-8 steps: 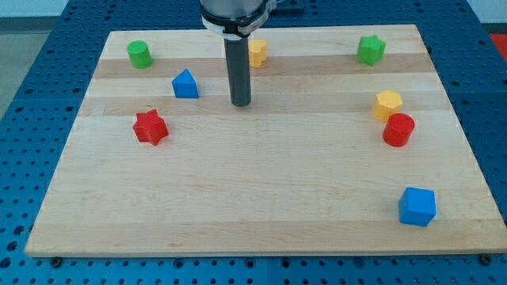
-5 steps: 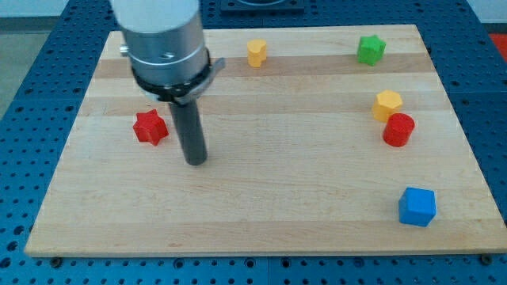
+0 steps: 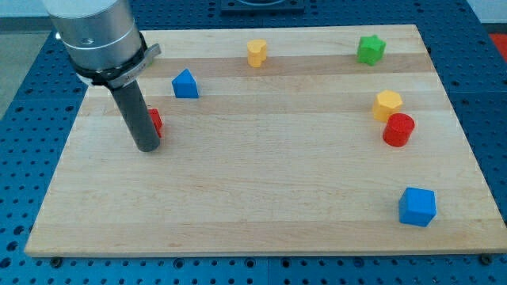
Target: Move the red star towards the left center
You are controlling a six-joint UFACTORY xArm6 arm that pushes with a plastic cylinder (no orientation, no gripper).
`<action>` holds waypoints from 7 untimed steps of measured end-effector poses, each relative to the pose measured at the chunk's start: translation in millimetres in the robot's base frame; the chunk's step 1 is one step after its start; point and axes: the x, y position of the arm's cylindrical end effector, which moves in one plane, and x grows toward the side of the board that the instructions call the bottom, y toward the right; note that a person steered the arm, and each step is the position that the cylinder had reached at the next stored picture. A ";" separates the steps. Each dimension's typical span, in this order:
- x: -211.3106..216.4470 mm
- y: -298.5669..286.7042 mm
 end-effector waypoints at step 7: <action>-56.2 30.3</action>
